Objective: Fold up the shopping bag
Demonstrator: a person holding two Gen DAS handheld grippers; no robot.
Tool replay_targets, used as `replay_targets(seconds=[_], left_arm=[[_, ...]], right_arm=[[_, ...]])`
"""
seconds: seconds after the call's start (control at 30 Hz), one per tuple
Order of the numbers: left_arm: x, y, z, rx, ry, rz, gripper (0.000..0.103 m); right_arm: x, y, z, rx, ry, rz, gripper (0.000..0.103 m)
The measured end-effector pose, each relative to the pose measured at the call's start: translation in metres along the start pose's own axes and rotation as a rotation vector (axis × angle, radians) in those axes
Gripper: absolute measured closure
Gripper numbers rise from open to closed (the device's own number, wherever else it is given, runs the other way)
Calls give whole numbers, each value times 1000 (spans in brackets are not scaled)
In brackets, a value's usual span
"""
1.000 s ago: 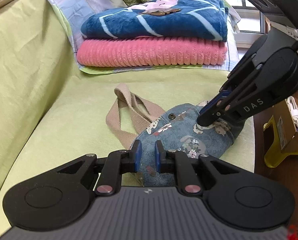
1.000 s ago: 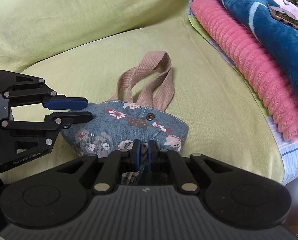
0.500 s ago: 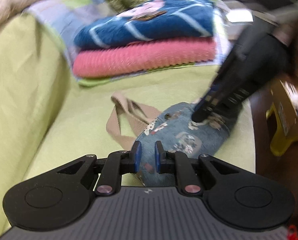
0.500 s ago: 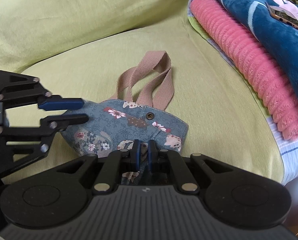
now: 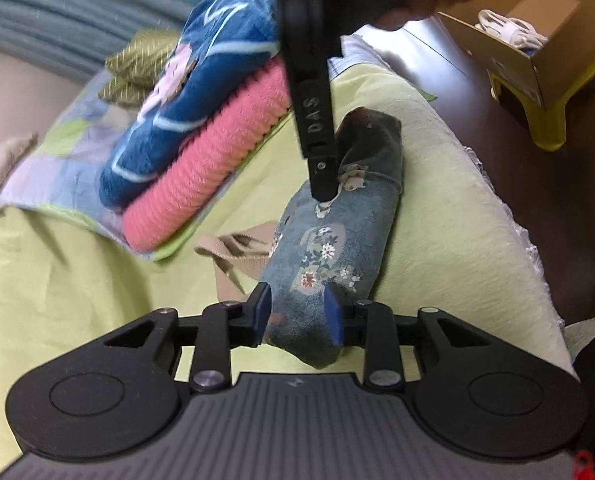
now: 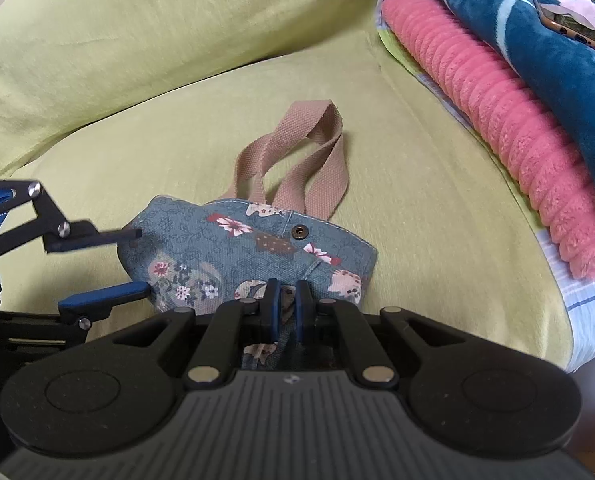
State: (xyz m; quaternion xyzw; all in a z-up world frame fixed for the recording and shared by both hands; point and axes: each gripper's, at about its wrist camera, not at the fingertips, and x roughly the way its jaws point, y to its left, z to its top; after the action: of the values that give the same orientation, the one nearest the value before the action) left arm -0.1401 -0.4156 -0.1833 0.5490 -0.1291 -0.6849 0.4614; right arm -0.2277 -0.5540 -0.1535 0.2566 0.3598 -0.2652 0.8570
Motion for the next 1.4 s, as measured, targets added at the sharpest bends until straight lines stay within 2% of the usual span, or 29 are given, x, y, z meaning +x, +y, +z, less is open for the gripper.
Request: replay_targets(seconds=[0.07, 0.13, 0.33, 0.5, 0.57, 0.7, 0.93, 1.17, 1.4], left_arm=[[5, 16, -5, -146, 3, -69, 66], [8, 24, -10, -223, -1, -106, 66], [6, 40, -7, -330, -11, -159, 67], [5, 61, -3, -444, -9, -157, 86], [15, 63, -3, -463, 31, -177, 86], [27, 68, -7, -541, 31, -190, 86], [47, 64, -8, -617, 5, -169, 89], [45, 68, -5, -648, 21, -176, 89], [35, 67, 3, -570, 60, -183, 87]], right_arm=[[0, 1, 0, -4, 3, -2, 99], [0, 2, 1, -6, 6, -3, 99], [-1, 3, 1, -8, 9, -16, 99], [-1, 5, 0, -9, 7, -25, 99], [-1, 4, 1, -10, 13, -22, 99], [1, 4, 5, -10, 28, -19, 99], [6, -1, 10, 4, 52, -10, 100], [6, 1, 9, 2, 45, -14, 100], [5, 2, 7, 1, 41, -18, 100]])
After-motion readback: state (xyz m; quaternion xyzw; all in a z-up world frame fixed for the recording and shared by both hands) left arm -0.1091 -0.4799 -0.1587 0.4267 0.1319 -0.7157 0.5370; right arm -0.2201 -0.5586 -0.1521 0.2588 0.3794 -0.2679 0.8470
